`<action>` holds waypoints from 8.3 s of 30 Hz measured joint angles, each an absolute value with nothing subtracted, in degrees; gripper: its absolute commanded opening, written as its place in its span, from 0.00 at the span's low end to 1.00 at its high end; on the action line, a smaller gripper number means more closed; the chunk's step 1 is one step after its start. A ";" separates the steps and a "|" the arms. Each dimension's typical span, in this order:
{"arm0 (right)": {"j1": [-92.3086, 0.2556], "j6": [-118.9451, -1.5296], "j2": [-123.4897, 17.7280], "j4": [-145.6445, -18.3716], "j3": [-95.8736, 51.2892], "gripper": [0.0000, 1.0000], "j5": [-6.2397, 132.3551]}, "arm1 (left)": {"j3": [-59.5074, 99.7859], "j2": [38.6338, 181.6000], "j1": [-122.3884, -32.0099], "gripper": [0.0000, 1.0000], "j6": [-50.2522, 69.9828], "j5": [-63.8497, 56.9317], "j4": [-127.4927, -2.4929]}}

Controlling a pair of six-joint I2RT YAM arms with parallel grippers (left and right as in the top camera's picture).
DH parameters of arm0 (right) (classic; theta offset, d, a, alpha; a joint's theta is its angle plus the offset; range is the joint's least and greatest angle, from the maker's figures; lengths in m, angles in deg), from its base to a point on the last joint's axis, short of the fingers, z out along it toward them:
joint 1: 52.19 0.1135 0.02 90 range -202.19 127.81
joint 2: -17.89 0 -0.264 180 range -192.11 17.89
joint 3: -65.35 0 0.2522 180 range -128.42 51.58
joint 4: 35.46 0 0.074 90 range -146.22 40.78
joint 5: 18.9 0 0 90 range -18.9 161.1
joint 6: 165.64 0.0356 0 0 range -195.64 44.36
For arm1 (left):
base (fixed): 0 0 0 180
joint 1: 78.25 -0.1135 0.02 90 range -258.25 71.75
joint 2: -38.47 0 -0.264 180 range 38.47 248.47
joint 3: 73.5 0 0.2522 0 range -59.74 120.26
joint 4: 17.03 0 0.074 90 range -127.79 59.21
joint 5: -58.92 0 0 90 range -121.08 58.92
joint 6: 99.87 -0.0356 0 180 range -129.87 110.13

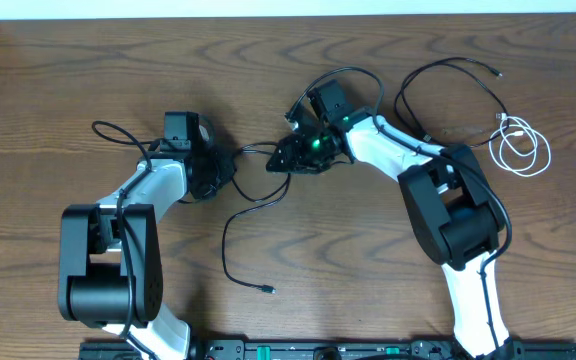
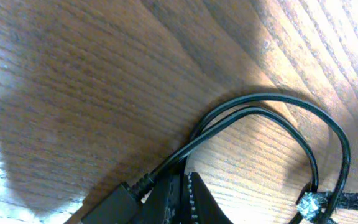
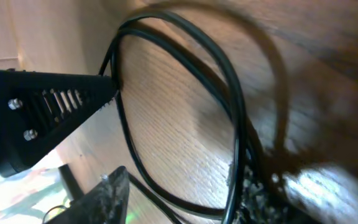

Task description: Untangle cables

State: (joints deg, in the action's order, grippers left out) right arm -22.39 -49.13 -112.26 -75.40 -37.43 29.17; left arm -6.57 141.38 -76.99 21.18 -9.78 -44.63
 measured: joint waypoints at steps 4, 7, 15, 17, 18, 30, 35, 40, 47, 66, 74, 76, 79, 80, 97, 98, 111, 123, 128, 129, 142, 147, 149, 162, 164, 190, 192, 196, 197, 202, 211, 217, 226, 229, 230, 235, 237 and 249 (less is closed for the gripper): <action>-21.43 -48.76 -111.60 -77.19 -37.91 0.54 32.45 | -6.57 141.45 -76.99 0.07 21.18 -9.16 -44.68; -20.66 -48.59 -111.25 -77.39 -38.04 0.52 34.57 | -6.57 141.45 -76.99 0.07 21.20 -8.90 -44.70; -20.25 -48.41 -109.48 -79.20 -37.71 0.55 39.20 | -6.57 141.45 -76.99 0.07 21.35 -8.81 -44.70; -20.29 -48.46 -108.47 -80.36 -37.36 0.57 41.95 | -6.57 141.45 -76.95 0.07 21.42 -8.64 -44.70; -20.29 -48.43 -108.12 -80.93 -37.25 0.59 43.18 | -6.57 141.45 -76.90 0.08 21.42 -8.46 -44.70; -20.25 -49.16 -107.16 -83.90 -37.19 0.62 47.07 | -6.57 141.45 -76.90 0.07 21.61 -7.37 -44.70; -20.42 -53.40 -107.16 -82.72 -37.10 0.64 44.40 | -6.57 141.45 -76.90 0.08 21.61 -6.28 -44.28; -20.46 -56.15 -107.08 -82.81 -37.03 0.67 42.68 | -6.57 141.47 -76.90 0.08 21.33 -2.80 -43.26; -21.16 -62.99 -106.77 -82.83 -36.93 0.70 34.24 | -6.57 141.47 -76.90 0.08 21.18 -0.88 -43.02; -24.53 -55.04 -106.18 -90.78 -36.93 0.80 40.84 | -6.44 141.54 -76.90 0.08 16.41 -0.53 -50.45; -21.05 -51.67 -106.14 -90.94 -36.90 0.84 40.88 | -6.11 141.54 -75.00 0.08 15.84 -3.44 -53.53; -20.12 -50.71 -106.14 -90.74 -36.88 0.85 40.69 | -6.00 141.54 -73.91 0.08 15.78 -4.07 -53.53; -19.09 -49.02 -106.38 -90.26 -36.86 0.83 40.01 | -5.70 141.54 -72.31 0.08 15.80 -5.56 -53.55; -18.98 -48.63 -106.55 -90.00 -36.86 0.82 39.53 | -5.63 141.54 -72.01 0.08 15.82 -5.95 -53.57; -19.39 -45.88 -118.27 -67.90 -37.89 0.35 10.46 | -5.26 141.54 -71.59 0.08 16.21 -7.02 -54.40; -19.46 -45.90 -118.51 -67.53 -37.82 0.31 10.46 | -5.26 141.54 -71.59 0.08 16.26 -7.00 -54.40; -21.12 -46.53 -119.40 -66.02 -37.49 0.20 11.57 | -5.26 142.69 -74.54 0.08 12.46 -0.20 -53.99; -21.19 -46.53 -119.40 -62.06 -37.49 0.30 12.97 | -5.28 143.18 -76.64 0.08 9.68 3.40 -54.14; -20.53 -46.53 -119.21 -61.10 -37.60 0.31 14.50 | -5.28 143.18 -76.64 0.08 9.37 3.56 -54.14; -20.31 -46.51 -119.07 -61.01 -37.65 0.28 15.16 | -5.28 143.18 -76.64 0.08 9.35 3.56 -54.14; -13.69 -47.78 -117.46 -58.33 -38.74 0.01 33.71 | -5.28 143.26 -76.75 0.07 9.33 3.56 -54.23; -13.71 -47.82 -117.26 -58.57 -38.74 0.01 34.44 | -5.28 142.80 -77.60 0.08 7.60 6.25 -54.62; -13.93 -47.82 -117.06 -59.13 -38.76 0.01 34.55 | -5.28 141.27 -78.63 0.08 6.01 7.32 -55.50; -16.36 -55.23 -112.74 -67.22 -37.82 0.24 42.70 | -5.35 132.07 -82.59 0.13 7.17 -9.05 -59.67; -15.50 -56.76 -112.39 -67.22 -37.82 0.33 43.97 | -5.39 132.82 -82.59 0.17 8.41 -11.17 -59.78; -7.26 -63.14 -110.90 -67.42 -38.04 0.56 66.65 | -5.67 138.61 -82.59 0.07 11.52 -14.47 -58.86; -7.26 -63.19 -110.86 -67.42 -38.04 0.57 66.37 | -5.70 138.61 -82.61 0.07 11.54 -14.34 -58.84; -7.66 -63.10 -110.81 -67.42 -38.04 0.58 64.07 | -5.70 138.61 -82.59 0.08 11.56 -14.23 -58.82; -7.94 -63.06 -110.81 -67.42 -38.04 0.58 63.05 | -5.70 138.61 -82.61 0.08 11.56 -14.23 -58.82; -10.83 -61.75 -110.81 -67.46 -38.04 0.57 53.80 | -5.70 138.61 -82.61 0.08 11.56 -13.69 -58.77; -13.93 -59.78 -111.99 -68.27 -37.80 0.59 35.92 | -5.72 138.61 -82.61 0.07 9.31 -4.68 -55.74; -13.93 -59.49 -115.01 -64.86 -37.80 0.56 23.42 | -5.72 138.61 -82.59 0.08 9.15 -2.48 -54.77; -14.59 -57.72 -117.63 -62.02 -37.78 0.39 16.62 | -5.72 138.61 -82.61 0.08 9.18 -0.73 -52.06; -14.61 -57.33 -117.68 -62.15 -37.78 0.34 17.30 | -5.72 138.61 -82.59 0.08 9.18 -1.47 -51.93; -14.61 -57.24 -117.70 -62.22 -37.76 0.34 17.54 | -5.72 138.61 -82.61 0.08 9.18 -1.89 -52.00; -14.61 -57.18 -117.72 -62.17 -37.71 0.40 18.00 | -5.72 138.61 -82.61 0.09 9.15 -3.22 -52.24; -14.50 -57.02 -117.68 -62.02 -37.73 0.40 18.26 | -5.72 138.61 -82.61 0.08 9.18 -3.37 -52.24; -11.42 -58.69 -117.22 -60.05 -38.13 0.15 27.81 | -5.72 138.61 -82.78 0.08 8.24 -0.05 -52.30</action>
State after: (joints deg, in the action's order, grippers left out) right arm -11.42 -58.69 -117.22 -60.05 -38.13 27.81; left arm -5.72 138.61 -82.78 8.24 -0.05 -52.30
